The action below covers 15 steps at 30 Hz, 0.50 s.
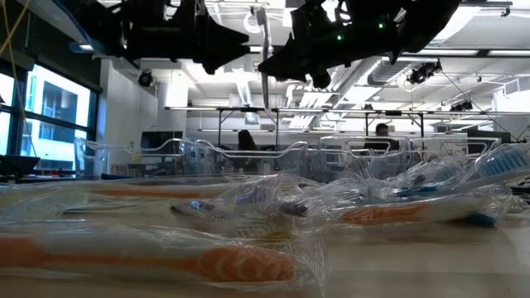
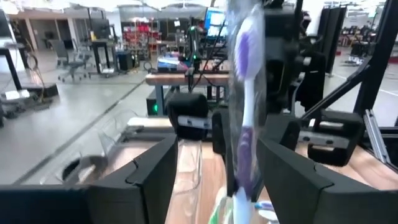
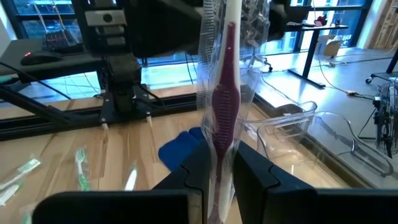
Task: Pick & Place Toothbrushes
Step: Put the violet toothbrush into the left transparent bin
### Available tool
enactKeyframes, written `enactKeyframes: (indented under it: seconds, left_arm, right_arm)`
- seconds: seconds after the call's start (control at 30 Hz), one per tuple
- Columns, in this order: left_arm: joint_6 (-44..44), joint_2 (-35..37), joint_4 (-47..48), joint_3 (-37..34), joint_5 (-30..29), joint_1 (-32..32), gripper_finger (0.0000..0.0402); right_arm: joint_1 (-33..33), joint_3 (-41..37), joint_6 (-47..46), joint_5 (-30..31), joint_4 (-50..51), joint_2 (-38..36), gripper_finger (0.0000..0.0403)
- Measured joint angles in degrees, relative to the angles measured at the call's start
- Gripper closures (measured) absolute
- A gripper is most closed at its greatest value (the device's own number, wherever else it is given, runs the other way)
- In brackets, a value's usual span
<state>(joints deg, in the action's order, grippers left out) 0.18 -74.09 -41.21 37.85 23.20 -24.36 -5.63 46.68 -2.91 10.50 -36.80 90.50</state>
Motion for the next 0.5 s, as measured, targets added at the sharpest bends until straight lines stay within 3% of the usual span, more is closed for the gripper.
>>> enactKeyframes:
  seconds: [0.2, 0.5]
  left_arm:
    - [-2.06, -4.30, -5.72, 1.73, 2.29, 1.08, 0.0186]
    - [-0.49, -7.61, -4.05, 8.64, 2.51, 3.36, 0.0186]
  right_arm:
    - [-0.20, 0.00, 0.17, 0.51, -0.11, 0.00, 0.0364]
    - [-0.17, 0.00, 0.19, 1.53, 0.38, -0.04, 0.0364]
